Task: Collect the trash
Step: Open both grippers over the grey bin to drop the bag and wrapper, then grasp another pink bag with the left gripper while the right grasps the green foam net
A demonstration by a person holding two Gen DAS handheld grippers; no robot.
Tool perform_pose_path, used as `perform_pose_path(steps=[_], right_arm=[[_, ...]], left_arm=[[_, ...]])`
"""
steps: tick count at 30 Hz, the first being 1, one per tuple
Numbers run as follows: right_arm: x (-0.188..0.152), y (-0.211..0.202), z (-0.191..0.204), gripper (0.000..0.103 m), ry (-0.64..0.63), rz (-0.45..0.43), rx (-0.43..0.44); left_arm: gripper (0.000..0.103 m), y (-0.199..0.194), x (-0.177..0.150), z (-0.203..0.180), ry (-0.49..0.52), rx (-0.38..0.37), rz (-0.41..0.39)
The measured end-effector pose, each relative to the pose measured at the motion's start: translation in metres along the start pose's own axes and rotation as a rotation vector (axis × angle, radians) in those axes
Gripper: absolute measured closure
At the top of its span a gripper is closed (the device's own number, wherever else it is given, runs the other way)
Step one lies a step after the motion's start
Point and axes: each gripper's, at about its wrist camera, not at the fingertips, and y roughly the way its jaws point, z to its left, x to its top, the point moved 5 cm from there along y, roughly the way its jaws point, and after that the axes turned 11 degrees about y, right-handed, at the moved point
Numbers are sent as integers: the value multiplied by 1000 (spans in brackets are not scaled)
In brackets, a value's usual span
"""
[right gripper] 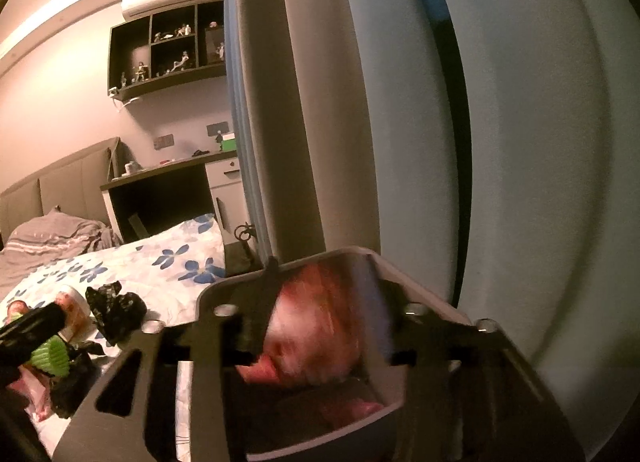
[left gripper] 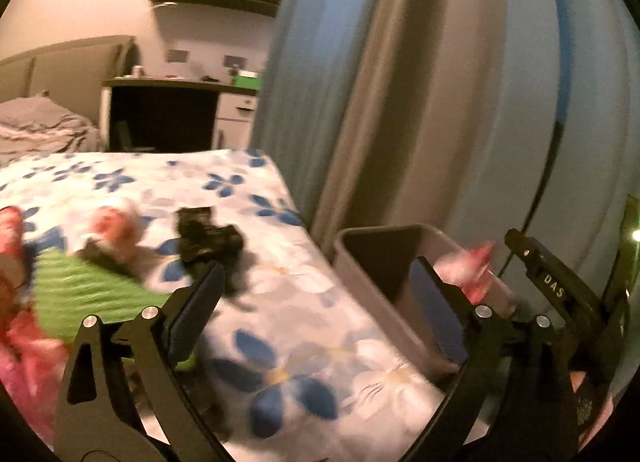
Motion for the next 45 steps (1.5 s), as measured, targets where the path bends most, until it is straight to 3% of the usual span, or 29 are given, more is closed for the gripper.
perform_pose_path(steps=[3, 8, 14, 22, 28, 33, 39, 45], right_arm=[[3, -8, 2, 56, -3, -5, -2], [3, -34, 14, 40, -18, -33, 20], [-14, -69, 48, 28, -27, -19, 117], [-59, -92, 117, 27, -96, 83, 273], [-85, -102, 155, 27, -139, 145, 347], [-98, -106, 177, 27, -174, 173, 381], [-106, -108, 190, 27, -196, 191, 399], [-108, -103, 191, 27, -191, 209, 396]], left_arm=[[10, -19, -2, 15, -11, 61, 1], [9, -45, -9, 37, -7, 136, -12], [9, -79, -23, 71, -20, 240, -5], [9, -140, -50, 120, -32, 395, -15], [9, -175, -69, 153, -77, 454, -7], [9, -183, -80, 165, -94, 458, 6], [10, -167, -87, 165, -84, 413, 48], [29, -136, -99, 174, -126, 310, 205]])
